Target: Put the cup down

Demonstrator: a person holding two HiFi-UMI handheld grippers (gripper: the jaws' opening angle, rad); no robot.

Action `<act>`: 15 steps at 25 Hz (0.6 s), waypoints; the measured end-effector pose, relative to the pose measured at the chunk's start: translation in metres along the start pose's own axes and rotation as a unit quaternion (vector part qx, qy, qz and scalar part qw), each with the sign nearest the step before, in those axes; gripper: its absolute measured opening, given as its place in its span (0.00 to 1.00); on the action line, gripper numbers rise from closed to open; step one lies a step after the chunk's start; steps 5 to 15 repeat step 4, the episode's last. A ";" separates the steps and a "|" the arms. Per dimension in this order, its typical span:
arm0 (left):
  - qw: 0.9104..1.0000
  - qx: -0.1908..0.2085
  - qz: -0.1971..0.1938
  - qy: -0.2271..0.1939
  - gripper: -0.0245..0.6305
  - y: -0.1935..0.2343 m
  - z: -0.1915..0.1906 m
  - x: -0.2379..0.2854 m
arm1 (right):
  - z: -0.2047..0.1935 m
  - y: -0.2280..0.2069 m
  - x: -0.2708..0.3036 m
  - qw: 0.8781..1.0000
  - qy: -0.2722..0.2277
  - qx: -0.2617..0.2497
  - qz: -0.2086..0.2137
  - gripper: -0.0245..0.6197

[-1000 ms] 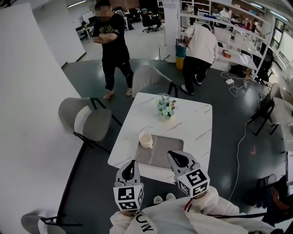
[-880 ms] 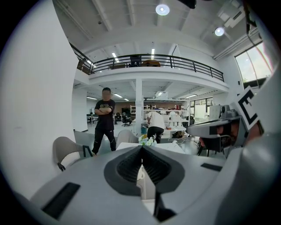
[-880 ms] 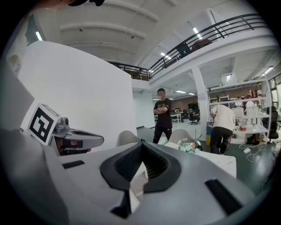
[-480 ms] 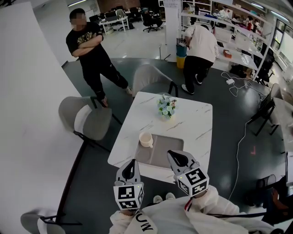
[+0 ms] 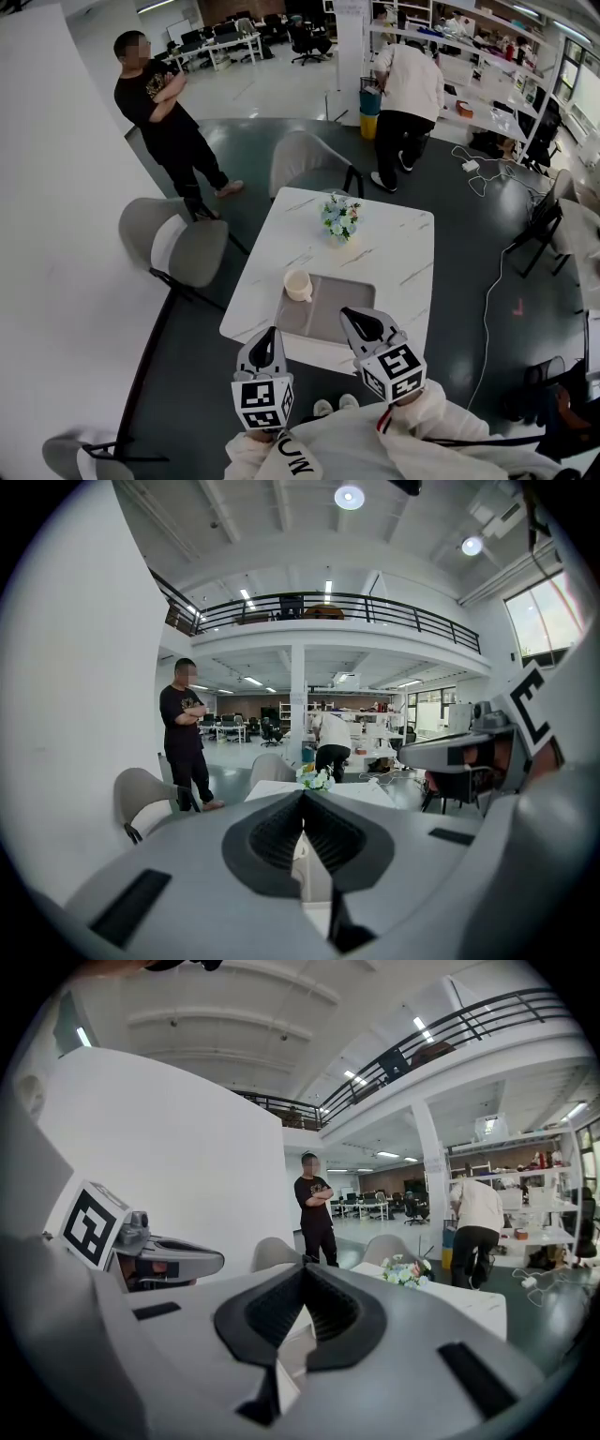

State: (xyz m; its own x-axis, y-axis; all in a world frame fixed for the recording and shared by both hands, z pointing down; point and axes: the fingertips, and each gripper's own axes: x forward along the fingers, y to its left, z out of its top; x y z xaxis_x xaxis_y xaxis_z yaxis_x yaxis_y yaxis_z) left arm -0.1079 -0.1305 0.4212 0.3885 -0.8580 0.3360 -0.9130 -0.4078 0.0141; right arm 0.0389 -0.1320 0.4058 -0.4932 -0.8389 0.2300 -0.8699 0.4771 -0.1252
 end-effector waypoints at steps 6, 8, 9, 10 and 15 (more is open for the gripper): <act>1.000 -0.001 0.000 0.001 0.05 0.001 -0.002 0.001 | -0.002 0.002 0.002 1.000 0.003 0.000 0.005 0.05; 1.000 -0.001 0.000 0.001 0.05 0.001 -0.002 0.001 | -0.002 0.002 0.002 1.000 0.003 0.000 0.005 0.05; 1.000 -0.001 0.000 0.001 0.05 0.001 -0.002 0.001 | -0.002 0.002 0.002 1.000 0.003 0.000 0.005 0.05; 1.000 -0.001 0.000 0.001 0.05 0.001 -0.002 0.001 | -0.002 0.002 0.002 1.000 0.003 0.000 0.005 0.05; 1.000 -0.001 0.000 0.001 0.05 0.001 -0.002 0.001 | -0.002 0.002 0.002 1.000 0.003 0.000 0.005 0.05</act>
